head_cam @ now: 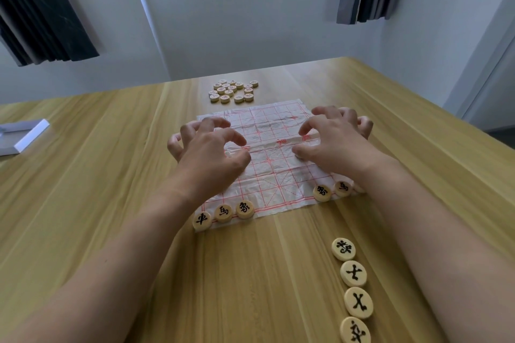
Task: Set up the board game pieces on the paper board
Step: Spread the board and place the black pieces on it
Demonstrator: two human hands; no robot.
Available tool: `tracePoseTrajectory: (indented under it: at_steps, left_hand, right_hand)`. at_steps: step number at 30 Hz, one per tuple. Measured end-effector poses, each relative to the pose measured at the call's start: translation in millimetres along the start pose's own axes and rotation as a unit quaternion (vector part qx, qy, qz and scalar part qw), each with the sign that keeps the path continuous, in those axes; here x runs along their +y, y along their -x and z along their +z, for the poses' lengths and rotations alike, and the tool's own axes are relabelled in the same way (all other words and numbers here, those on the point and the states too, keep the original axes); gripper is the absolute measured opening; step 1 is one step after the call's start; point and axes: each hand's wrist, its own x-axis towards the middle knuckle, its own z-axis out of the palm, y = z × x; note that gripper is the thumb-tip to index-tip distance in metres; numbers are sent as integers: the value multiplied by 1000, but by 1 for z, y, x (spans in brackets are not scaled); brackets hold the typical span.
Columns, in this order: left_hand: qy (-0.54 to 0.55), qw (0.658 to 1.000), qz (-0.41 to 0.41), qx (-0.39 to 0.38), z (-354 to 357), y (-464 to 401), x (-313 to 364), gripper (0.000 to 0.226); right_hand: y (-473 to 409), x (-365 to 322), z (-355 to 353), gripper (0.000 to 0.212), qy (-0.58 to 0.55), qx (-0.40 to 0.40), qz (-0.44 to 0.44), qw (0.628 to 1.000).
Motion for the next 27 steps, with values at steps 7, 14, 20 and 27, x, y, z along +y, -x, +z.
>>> tracePoseTrajectory:
  at_steps: [7, 14, 20, 27]
  left_hand:
    - [33, 999, 33, 10, -8, 32, 16, 20]
    - [53, 998, 37, 5, -19, 95, 31, 22]
    - [81, 995, 48, -43, -11, 148, 57, 16]
    - [99, 991, 50, -80, -2, 168, 66, 18]
  right_hand:
    - [29, -4, -14, 26, -40, 95, -20, 994]
    - [104, -5, -26, 16, -97, 102, -80, 987]
    - [152, -1, -19, 8, -135, 88, -55, 985]
    - [166, 8, -16, 5, -164, 56, 40, 984]
